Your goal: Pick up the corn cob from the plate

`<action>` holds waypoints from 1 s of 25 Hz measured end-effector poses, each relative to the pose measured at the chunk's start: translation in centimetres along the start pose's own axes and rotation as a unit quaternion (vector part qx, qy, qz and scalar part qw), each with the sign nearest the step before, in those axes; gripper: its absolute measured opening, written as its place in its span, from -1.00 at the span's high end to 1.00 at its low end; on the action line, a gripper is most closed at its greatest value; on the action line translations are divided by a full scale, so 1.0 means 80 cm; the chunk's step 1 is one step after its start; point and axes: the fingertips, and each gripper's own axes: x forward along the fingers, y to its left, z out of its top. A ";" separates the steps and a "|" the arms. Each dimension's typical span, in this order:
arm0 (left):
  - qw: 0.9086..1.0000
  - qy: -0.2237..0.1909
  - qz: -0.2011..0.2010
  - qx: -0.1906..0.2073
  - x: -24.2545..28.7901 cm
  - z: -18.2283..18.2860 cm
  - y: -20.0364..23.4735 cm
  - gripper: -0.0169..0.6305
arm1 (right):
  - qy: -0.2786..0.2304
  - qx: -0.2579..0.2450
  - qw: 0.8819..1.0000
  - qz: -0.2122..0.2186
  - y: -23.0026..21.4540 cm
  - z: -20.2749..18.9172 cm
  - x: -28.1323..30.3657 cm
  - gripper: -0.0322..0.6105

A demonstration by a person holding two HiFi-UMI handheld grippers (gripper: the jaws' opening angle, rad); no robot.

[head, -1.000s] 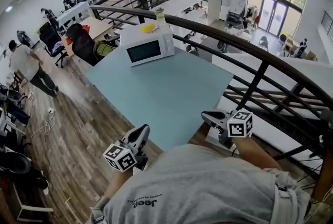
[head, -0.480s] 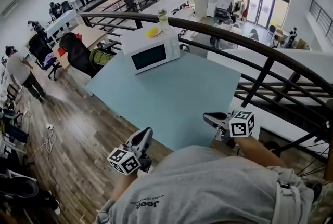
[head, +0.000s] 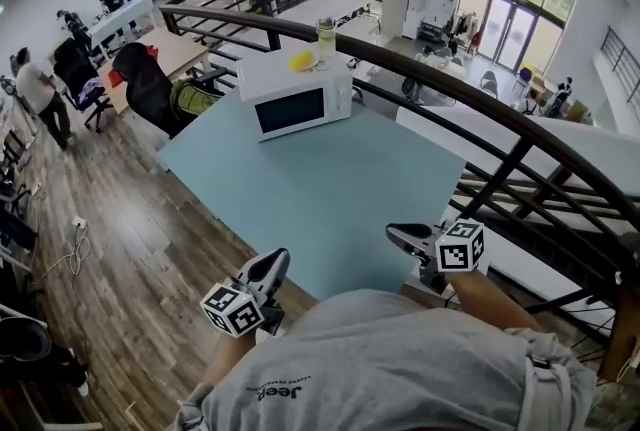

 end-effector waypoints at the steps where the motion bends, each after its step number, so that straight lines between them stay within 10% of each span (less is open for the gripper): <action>1: 1.000 0.003 0.006 0.000 0.005 0.001 0.003 0.90 | 0.002 -0.001 1.000 0.005 -0.006 0.003 0.002 0.85; 15: 0.992 0.051 0.109 0.029 0.166 0.022 -0.021 0.90 | 0.015 -0.013 0.998 0.064 -0.208 0.027 -0.013 0.85; 25: 0.982 0.032 0.146 0.117 0.210 0.133 0.117 0.90 | -0.004 -0.058 0.998 0.038 -0.258 0.113 0.073 0.85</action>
